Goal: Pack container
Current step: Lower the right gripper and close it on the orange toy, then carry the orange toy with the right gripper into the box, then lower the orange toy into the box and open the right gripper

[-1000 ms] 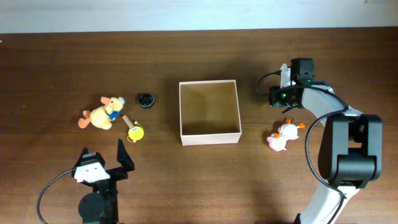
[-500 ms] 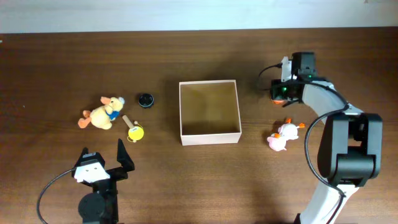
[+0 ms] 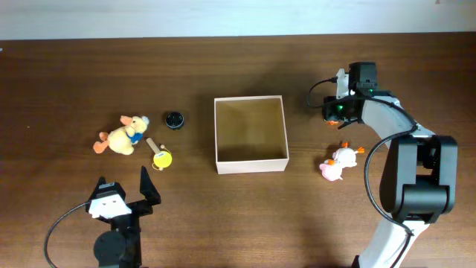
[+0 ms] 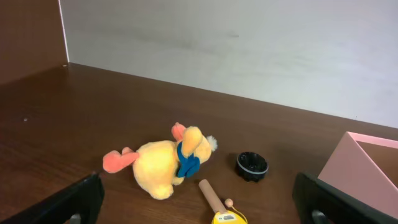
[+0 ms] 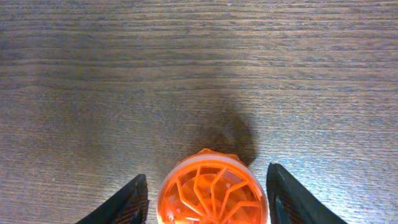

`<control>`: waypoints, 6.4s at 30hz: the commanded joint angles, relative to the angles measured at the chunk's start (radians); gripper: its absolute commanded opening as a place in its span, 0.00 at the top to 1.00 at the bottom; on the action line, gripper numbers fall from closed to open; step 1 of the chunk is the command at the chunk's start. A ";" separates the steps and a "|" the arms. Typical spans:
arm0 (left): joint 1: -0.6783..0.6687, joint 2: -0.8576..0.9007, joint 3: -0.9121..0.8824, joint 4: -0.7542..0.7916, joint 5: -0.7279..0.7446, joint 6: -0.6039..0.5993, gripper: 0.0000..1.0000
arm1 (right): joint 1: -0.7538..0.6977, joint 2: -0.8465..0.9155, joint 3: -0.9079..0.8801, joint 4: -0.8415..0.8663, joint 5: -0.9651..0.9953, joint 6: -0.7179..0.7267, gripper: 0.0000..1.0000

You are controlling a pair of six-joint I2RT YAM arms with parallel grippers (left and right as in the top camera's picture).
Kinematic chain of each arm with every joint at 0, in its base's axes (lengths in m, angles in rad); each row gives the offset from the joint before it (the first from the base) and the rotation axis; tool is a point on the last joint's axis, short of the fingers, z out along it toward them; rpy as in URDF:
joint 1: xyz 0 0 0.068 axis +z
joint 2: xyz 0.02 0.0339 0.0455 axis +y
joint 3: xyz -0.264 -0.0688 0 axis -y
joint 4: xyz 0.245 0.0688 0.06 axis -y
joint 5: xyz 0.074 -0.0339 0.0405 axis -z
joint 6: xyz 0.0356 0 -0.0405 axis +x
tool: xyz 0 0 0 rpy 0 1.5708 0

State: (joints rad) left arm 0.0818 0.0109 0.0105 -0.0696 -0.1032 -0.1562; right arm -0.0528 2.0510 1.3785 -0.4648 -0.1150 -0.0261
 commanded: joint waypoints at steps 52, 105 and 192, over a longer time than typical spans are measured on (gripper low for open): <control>0.007 -0.006 -0.001 -0.006 0.010 0.016 0.01 | 0.074 0.016 0.599 -0.492 -0.008 -0.030 0.74; 0.007 -0.006 -0.002 -0.006 0.010 0.016 0.01 | 0.446 0.041 0.385 -0.502 -0.006 -0.049 0.78; 0.007 -0.006 -0.001 -0.006 0.010 0.016 0.01 | 0.528 0.197 0.398 -0.413 0.000 -0.128 0.87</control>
State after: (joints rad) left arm 0.0818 0.0109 0.0105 -0.0696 -0.1032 -0.1562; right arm 0.4808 2.2177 1.7687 -0.8680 -0.1280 -0.1421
